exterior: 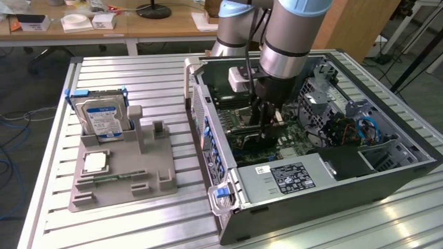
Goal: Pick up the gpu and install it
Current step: 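Insert the gpu into the slot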
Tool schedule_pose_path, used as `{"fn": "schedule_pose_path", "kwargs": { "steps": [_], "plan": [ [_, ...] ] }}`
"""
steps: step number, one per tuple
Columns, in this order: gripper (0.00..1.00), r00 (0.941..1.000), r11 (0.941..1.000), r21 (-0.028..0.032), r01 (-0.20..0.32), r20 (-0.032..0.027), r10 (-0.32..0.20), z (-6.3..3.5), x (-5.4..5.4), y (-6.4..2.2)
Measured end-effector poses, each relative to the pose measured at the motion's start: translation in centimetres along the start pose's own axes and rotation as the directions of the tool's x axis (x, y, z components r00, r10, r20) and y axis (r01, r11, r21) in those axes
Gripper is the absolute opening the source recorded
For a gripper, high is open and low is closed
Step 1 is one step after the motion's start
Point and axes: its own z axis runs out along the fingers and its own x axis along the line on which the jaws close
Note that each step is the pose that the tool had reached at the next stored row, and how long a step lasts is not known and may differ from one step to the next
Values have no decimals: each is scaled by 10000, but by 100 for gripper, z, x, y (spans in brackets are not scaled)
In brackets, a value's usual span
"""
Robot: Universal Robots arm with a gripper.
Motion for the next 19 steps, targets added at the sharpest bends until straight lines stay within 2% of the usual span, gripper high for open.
{"fn": "schedule_pose_path", "kwargs": {
  "steps": [1,2,6,7,8,10,11,13,15,19],
  "plan": [
    [57,10000,10000,0,1,-1,-1,-13,0,0],
    [57,10000,10000,5,1,33,-2,-12,1,0],
    [56,10000,10000,1,-1,99,1,-14,0,0],
    [49,9999,10000,0,-1,116,1,-14,0,0],
    [49,9999,10000,0,-1,133,1,-14,0,0],
    [38,9999,10000,-1,-1,169,1,-14,0,0],
    [38,9998,10000,-2,-1,186,1,-14,0,0],
    [26,9998,10000,-3,-1,220,2,-14,0,0],
    [14,9996,10000,-4,-2,297,2,-14,0,0],
    [14,9993,10000,-6,-2,365,2,-15,0,0]
  ]
}}
